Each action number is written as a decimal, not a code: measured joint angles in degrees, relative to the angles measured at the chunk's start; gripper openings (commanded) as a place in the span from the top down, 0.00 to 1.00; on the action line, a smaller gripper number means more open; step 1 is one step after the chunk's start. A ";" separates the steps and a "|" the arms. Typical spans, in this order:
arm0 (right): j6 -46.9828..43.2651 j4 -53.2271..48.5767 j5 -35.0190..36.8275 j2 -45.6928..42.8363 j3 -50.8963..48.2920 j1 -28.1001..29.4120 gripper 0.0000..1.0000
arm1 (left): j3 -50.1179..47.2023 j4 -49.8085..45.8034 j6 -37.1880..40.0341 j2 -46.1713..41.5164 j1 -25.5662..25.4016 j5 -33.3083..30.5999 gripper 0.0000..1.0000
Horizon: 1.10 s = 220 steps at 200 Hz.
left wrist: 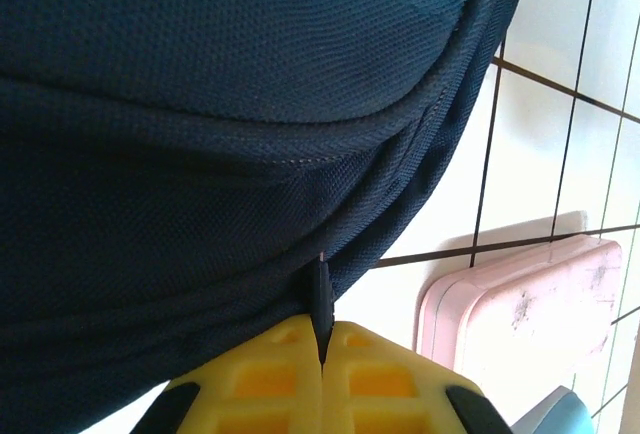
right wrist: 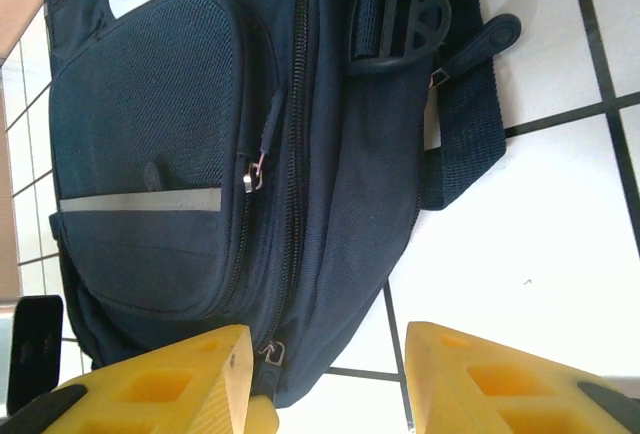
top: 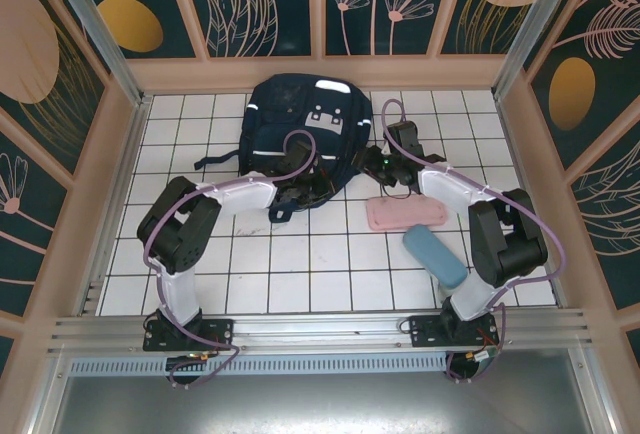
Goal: Pack the student bag
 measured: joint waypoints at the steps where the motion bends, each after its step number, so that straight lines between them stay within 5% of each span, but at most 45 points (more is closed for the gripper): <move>1: 0.09 0.07 -0.09 0.00 0.00 0.00 0.55 | 0.00 -0.02 0.04 -0.02 -0.02 0.00 1.00; 131: 19.34 14.38 -13.09 7.58 1.62 0.26 0.58 | -0.20 -5.64 9.18 -10.56 -0.11 -5.70 1.00; 220: 22.08 20.09 -16.72 9.25 1.81 1.33 0.63 | -2.14 -5.25 10.91 -11.26 -0.11 -6.12 1.00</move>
